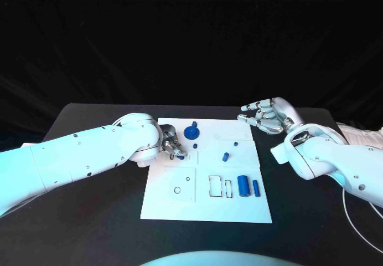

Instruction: Assemble the parts on the task board

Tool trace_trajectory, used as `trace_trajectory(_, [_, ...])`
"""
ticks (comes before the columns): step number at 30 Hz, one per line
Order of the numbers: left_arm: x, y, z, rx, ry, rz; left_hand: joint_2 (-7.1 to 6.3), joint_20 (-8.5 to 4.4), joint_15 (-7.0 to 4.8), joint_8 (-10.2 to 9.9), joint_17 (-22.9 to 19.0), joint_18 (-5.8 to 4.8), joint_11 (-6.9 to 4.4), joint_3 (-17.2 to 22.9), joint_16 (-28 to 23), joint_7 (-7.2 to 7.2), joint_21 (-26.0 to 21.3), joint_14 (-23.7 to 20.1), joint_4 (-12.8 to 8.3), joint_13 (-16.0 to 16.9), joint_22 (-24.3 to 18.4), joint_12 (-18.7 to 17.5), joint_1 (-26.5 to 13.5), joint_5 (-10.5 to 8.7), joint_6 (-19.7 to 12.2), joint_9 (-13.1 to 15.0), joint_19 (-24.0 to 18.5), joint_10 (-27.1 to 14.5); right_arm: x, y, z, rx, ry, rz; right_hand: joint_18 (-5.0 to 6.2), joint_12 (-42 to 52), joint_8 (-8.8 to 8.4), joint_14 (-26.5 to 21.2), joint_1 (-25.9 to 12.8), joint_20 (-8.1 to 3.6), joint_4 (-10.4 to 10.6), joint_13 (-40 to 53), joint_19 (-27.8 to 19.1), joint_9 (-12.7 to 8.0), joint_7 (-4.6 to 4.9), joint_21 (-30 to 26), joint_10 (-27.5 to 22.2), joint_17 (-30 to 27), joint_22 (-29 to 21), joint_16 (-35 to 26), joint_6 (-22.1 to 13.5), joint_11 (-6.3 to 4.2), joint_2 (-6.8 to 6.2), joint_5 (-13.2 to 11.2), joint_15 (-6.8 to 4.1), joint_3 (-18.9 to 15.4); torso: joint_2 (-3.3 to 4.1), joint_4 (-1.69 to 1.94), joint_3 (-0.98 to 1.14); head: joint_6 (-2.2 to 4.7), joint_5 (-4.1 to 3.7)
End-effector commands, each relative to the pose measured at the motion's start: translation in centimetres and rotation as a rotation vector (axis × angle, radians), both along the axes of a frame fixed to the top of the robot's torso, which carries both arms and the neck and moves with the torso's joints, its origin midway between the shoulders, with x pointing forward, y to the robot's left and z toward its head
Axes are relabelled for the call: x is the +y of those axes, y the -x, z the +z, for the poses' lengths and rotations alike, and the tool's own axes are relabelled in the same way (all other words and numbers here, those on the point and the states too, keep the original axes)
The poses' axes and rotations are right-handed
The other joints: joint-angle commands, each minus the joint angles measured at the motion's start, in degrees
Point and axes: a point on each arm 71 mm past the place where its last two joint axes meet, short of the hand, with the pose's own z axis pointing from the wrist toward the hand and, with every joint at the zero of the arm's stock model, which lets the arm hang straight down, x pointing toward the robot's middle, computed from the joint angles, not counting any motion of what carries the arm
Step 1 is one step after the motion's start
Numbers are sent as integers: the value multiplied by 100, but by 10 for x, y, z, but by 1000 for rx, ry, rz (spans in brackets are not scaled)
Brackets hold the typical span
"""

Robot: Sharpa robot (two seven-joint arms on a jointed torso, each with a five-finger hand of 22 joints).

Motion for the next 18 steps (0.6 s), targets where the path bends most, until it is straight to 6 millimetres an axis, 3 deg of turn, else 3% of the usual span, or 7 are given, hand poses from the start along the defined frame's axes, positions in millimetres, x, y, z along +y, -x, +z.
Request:
trace_trajectory(1, [-2, 1, -2, 21, -23, -32, 33, 23, 4, 35, 1508, -80, -11, 841, 17, -47, 7, 591, -820, 3, 621, 15, -31, -35, -11, 4, 82, 42, 3, 1, 0, -4, 8, 23, 92, -29, -20, 317, -6, -23, 4, -6, 46, -8, 3, -31, -22, 152, 652, -34, 15, 2, 30, 0, -36, -35, 3, 0, 0, -2, 3])
trace_trajectory(8, [-2, 2, -3, 31, -37, -42, 30, 21, 2, 44, 1508, -82, -14, 831, 17, -52, 12, 591, -834, 16, 632, 28, -60, -83, 0, 15, 87, 51, 2, 1, 0, -1, 9, 24, 92, -29, -20, 317, -6, -23, 4, -5, 46, -8, 3, -31, -22, 152, 652, -34, 15, 2, 30, 0, -36, -36, 1, 0, -3, -19, 8])
trace_trajectory(18, [-5, 1, -4, 36, -44, -50, 38, -3, -27, 87, 1508, -85, -54, 360, 17, -111, 9, 591, -624, 56, 655, 80, -521, -167, 163, 57, 94, 77, 2, 1, 0, 3, 10, 25, 91, -25, -19, 317, -10, -23, 5, -3, 47, -8, 3, -31, -20, 152, 653, -36, 18, 2, 33, 1, -36, -43, 3, 1, -5, -32, 2])
